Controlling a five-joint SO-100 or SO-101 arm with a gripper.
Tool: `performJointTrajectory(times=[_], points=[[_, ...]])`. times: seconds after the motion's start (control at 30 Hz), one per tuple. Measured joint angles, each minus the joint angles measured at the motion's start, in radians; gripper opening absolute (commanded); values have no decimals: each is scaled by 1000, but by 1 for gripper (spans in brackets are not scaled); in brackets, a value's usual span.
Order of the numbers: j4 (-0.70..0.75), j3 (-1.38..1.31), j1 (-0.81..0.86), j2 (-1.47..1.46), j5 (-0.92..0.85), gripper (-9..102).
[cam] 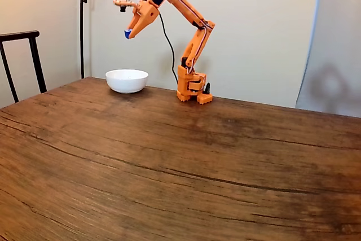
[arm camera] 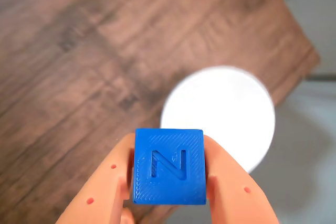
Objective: Grasp the cube and drop it in the bowl
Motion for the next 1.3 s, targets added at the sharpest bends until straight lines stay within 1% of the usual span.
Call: performJointTrajectory(times=[0.13,0.47,0.67,0.93,1.0,1.13,1.3], points=[[-38,129,110,0,3,6],[-333,494,284,-2,3,6],[-469,640,367,-2,6,7],[-638,799,413,-2,6,8],[-678,833,422,-2,11,11],[-723,853,433,-2,84,22],[-723,853,433,-2,141,26]])
